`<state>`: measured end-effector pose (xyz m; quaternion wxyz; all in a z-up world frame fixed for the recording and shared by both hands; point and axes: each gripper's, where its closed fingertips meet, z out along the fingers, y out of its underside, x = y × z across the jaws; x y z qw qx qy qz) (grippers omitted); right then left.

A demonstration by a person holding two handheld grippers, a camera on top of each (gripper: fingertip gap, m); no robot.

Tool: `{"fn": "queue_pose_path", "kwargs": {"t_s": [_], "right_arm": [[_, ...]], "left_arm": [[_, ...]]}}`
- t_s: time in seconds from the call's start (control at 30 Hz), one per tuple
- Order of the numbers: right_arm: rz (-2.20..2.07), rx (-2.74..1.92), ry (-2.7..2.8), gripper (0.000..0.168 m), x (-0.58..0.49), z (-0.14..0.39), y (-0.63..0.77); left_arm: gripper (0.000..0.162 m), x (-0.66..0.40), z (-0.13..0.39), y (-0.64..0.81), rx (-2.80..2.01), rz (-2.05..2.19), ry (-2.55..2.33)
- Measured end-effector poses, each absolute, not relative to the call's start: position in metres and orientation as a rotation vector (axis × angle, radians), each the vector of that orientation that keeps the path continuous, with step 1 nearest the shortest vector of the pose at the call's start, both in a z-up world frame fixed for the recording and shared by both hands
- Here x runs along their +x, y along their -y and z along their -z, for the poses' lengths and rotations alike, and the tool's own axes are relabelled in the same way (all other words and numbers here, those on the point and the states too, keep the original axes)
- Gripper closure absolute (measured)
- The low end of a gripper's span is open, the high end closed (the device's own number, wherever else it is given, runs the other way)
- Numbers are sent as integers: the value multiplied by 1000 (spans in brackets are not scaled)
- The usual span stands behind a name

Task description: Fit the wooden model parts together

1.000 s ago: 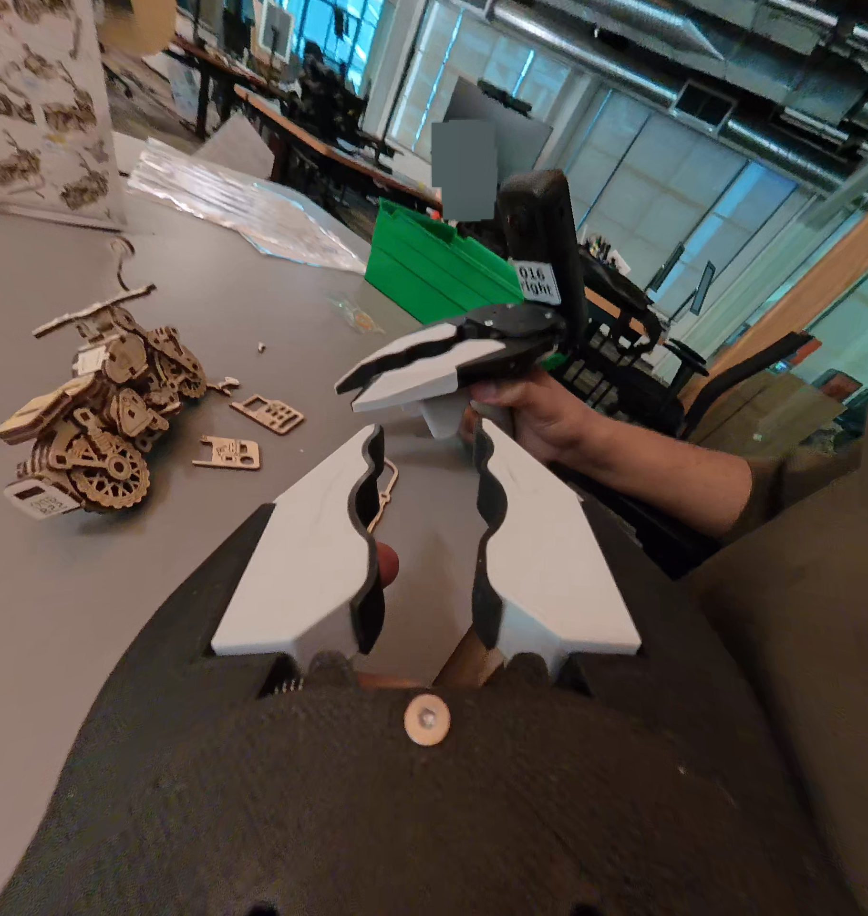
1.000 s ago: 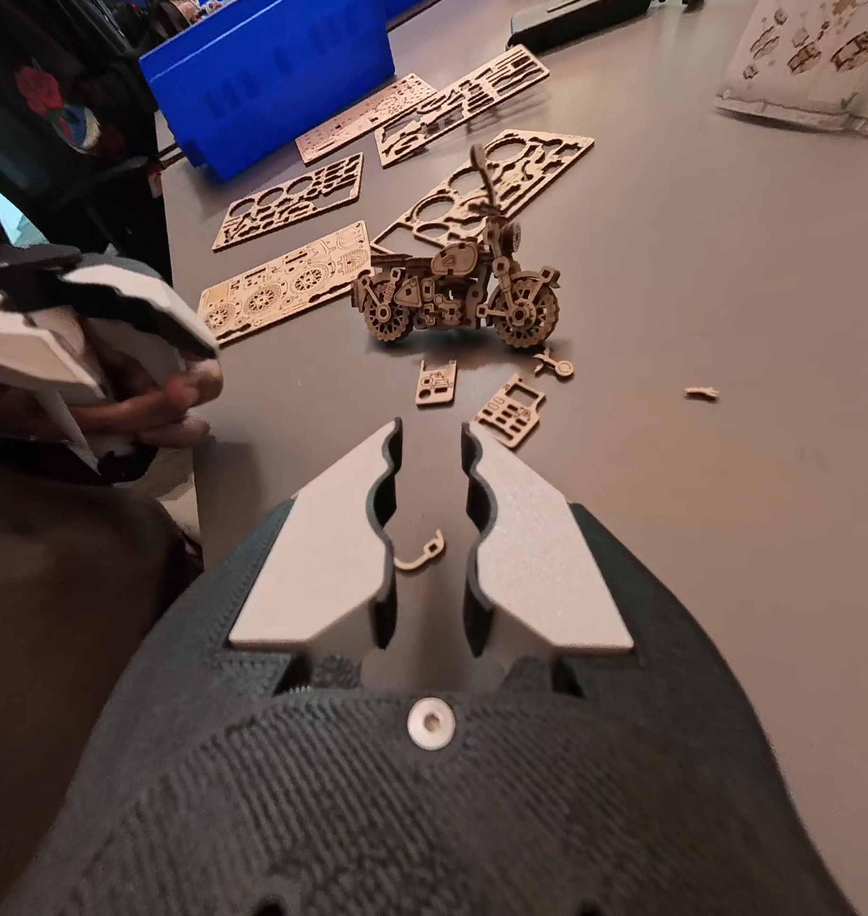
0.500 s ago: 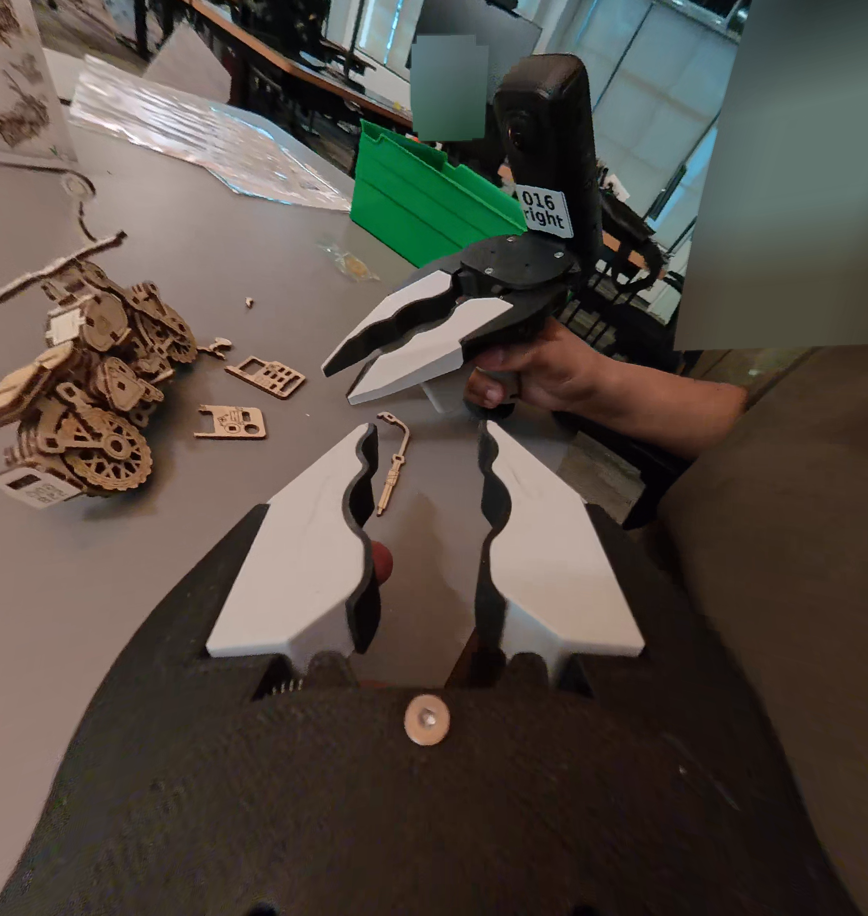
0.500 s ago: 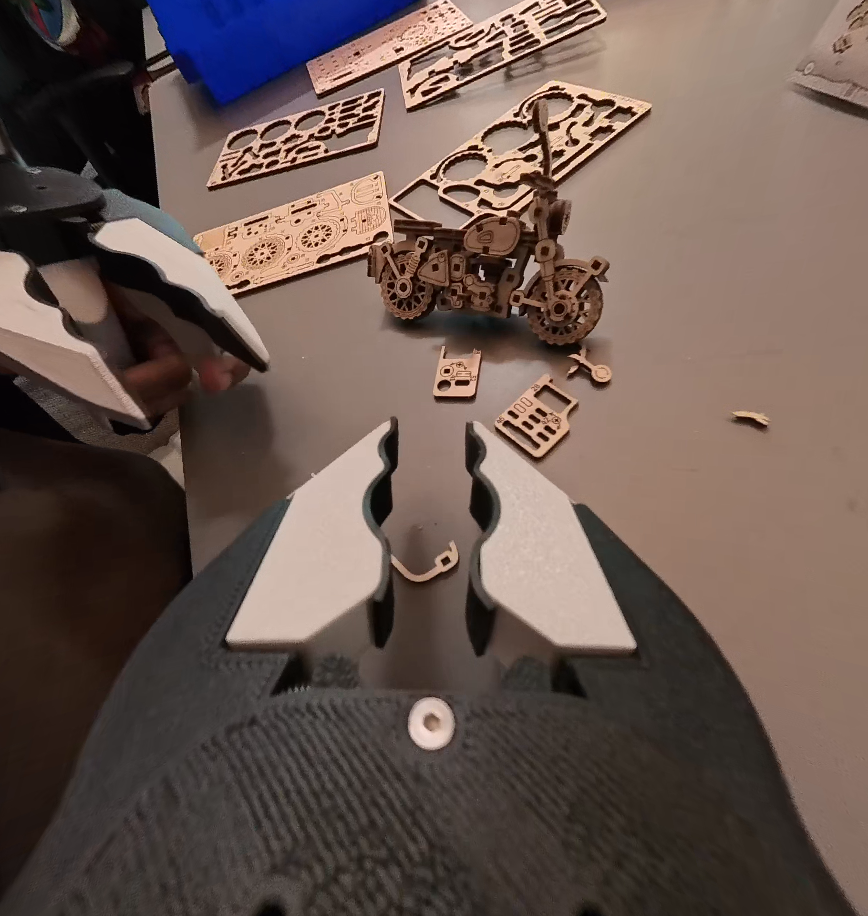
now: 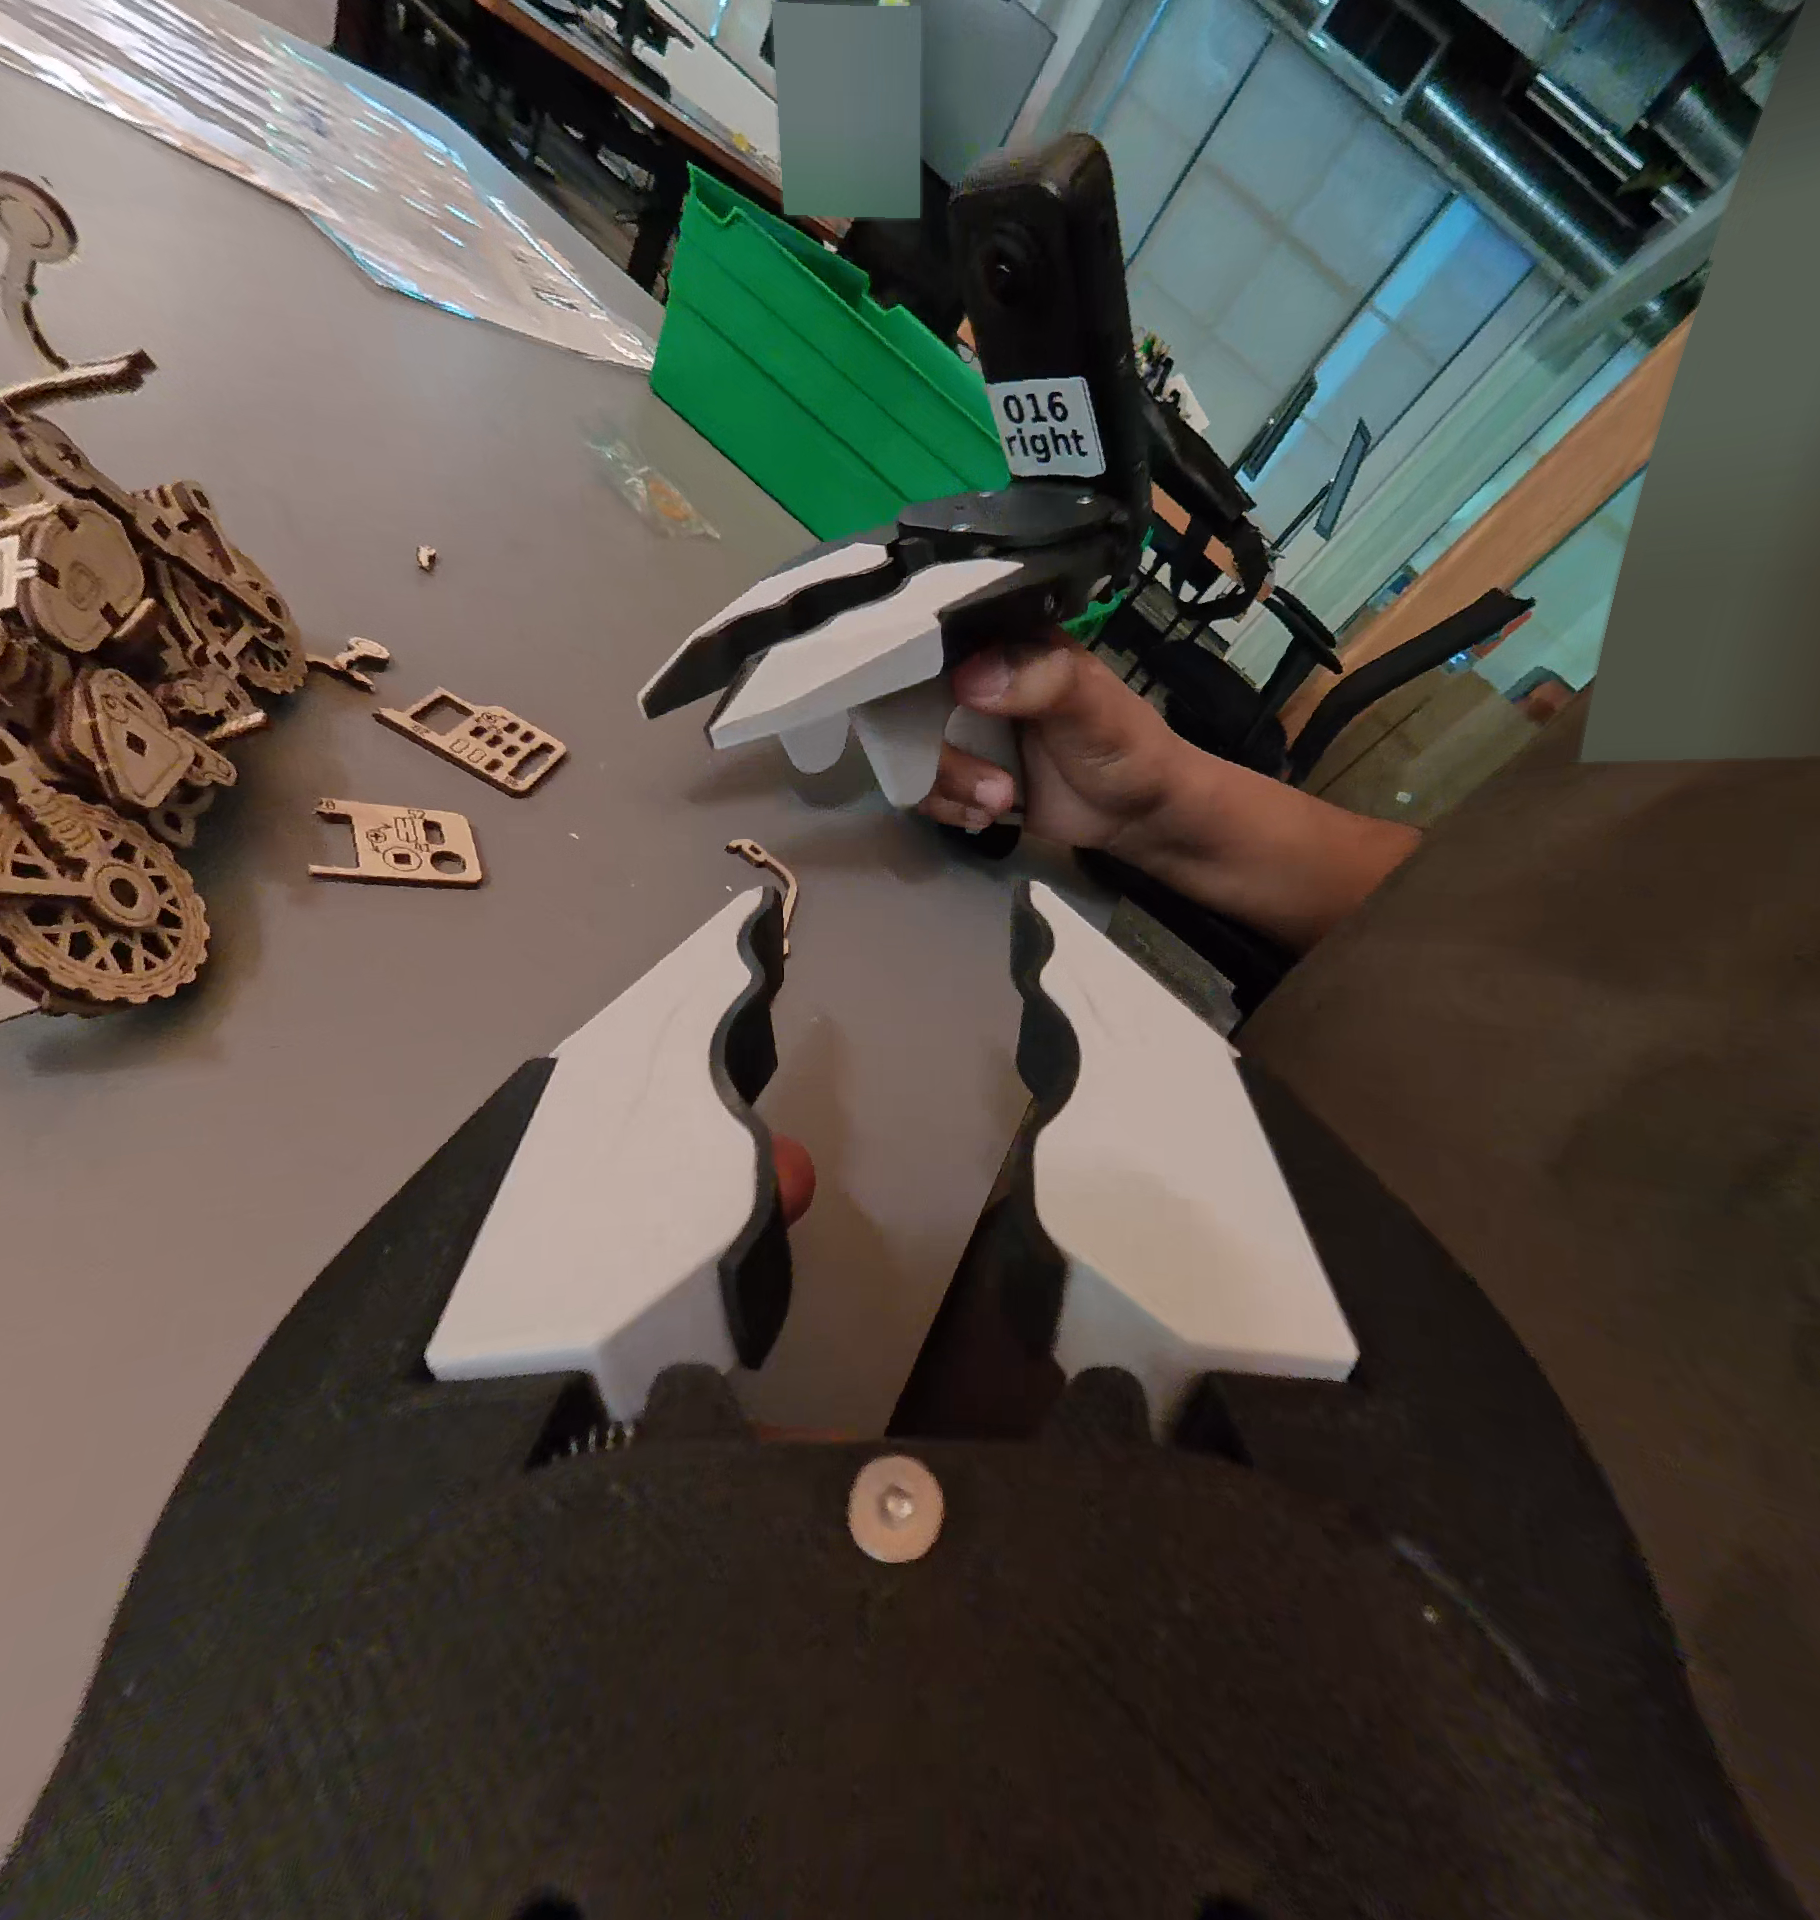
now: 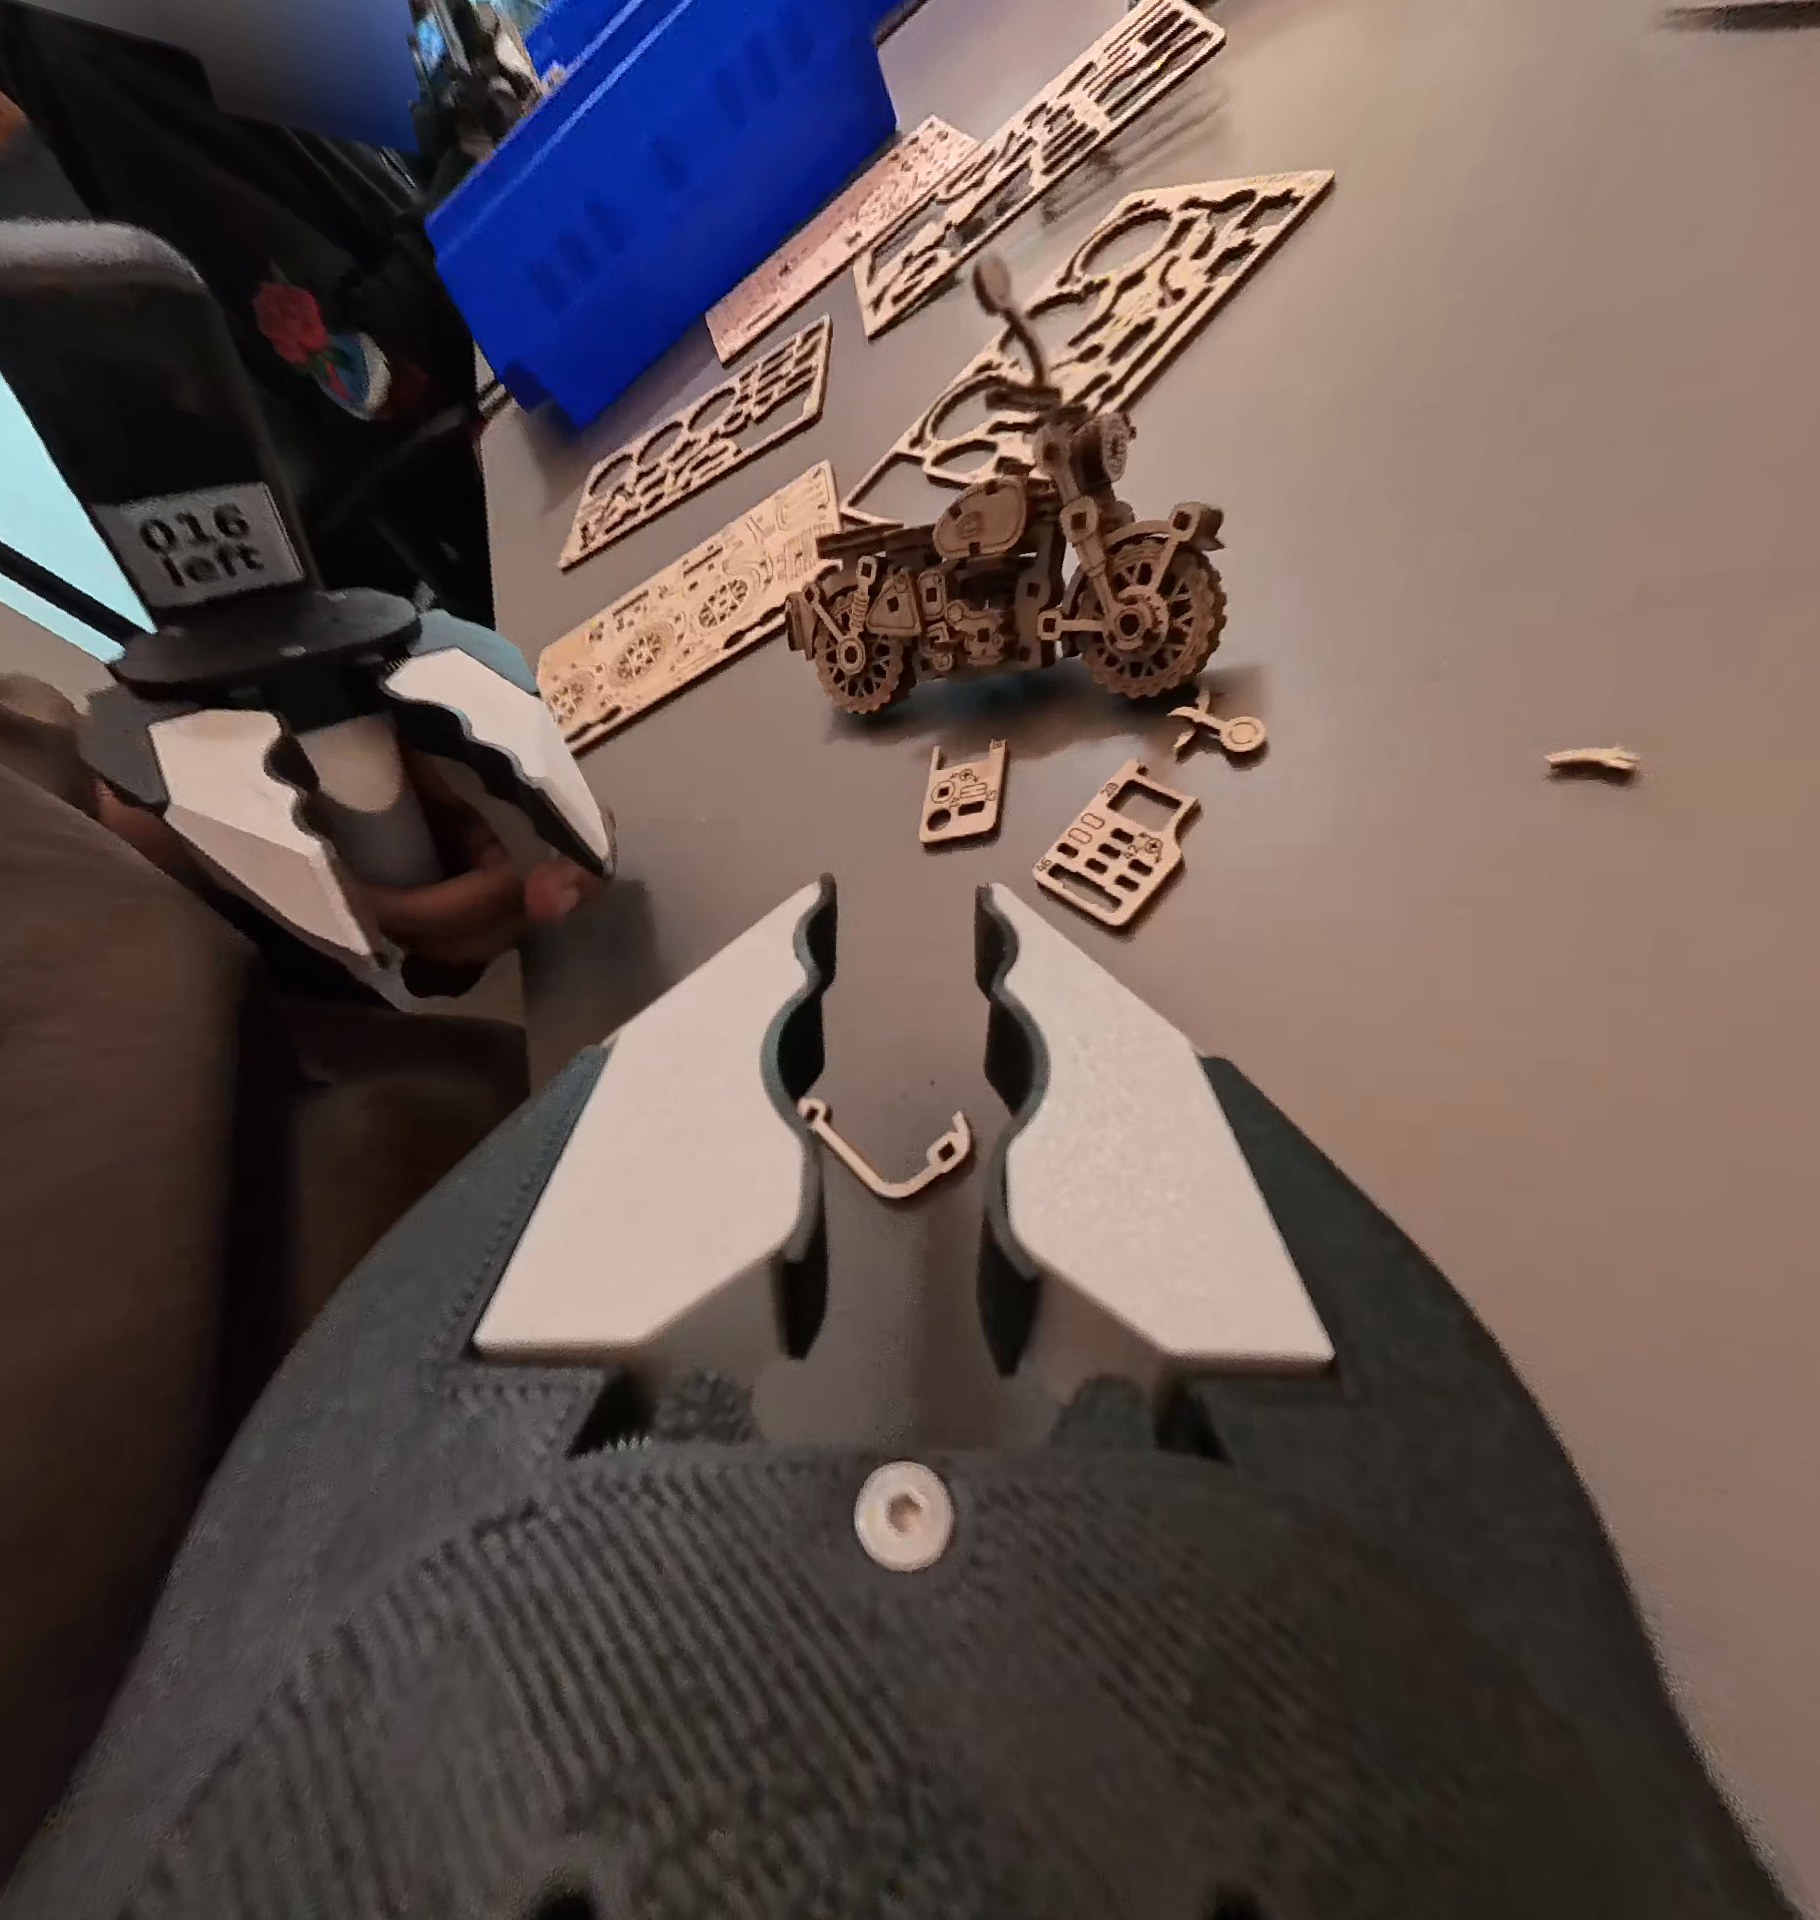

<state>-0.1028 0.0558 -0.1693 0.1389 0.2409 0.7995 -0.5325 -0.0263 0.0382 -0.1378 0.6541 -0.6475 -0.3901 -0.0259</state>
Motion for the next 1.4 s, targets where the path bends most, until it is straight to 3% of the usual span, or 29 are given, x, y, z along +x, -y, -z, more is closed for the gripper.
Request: {"fn": "queue_pose_path", "kwargs": {"t_s": [0.43, 0.73, 1.13, 1.4], "right_arm": [[1560, 700, -2307, 146, -105, 167, -57], [1720, 682, -2876, 128, -138, 170, -68], [1637, 741, -2804, 114, -139, 177, -69], [1633, 722, -2800, 116, -137, 178, -68]], "left_arm": [[120, -24, 137, -39, -1461, 101, 874], [119, -15, 143, -48, -1525, 134, 838], [118, -11, 142, -49, -1530, 152, 827], [118, -12, 142, -48, -1525, 160, 834]]}}
